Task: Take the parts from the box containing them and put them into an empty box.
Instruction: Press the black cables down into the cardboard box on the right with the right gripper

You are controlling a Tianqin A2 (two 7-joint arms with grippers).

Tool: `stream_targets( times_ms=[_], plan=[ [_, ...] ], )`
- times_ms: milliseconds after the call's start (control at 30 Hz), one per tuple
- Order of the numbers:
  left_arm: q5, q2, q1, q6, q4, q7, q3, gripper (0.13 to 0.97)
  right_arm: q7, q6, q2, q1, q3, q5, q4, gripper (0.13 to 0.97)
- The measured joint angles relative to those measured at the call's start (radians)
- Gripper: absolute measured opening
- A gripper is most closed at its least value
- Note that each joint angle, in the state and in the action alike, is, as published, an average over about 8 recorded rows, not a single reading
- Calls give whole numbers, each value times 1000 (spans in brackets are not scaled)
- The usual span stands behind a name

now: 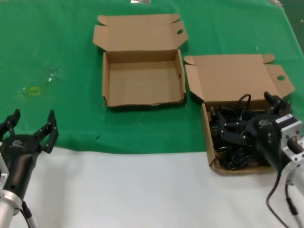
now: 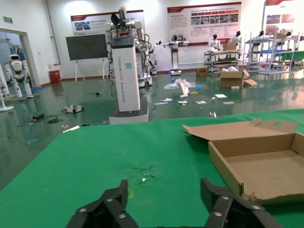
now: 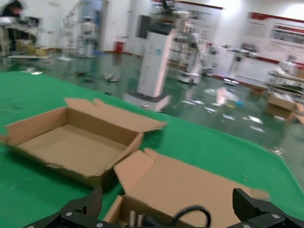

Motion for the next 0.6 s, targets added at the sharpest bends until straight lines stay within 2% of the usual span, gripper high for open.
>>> stream_targets(
  times_ms=[167, 233, 467, 600],
  plan=[
    [0, 0, 0, 0, 0, 0, 0, 524, 41, -50, 163, 80, -112, 31, 9, 966],
    [0, 0, 0, 0, 0, 0, 0, 499, 71, -96, 227, 120, -150, 24, 5, 966],
    [0, 0, 0, 0, 0, 0, 0, 325, 137, -356, 382, 276, -227, -48, -37, 966],
    [0, 0, 0, 0, 0, 0, 0, 325, 117, -533, 434, 396, -273, -92, -83, 966]
  ],
)
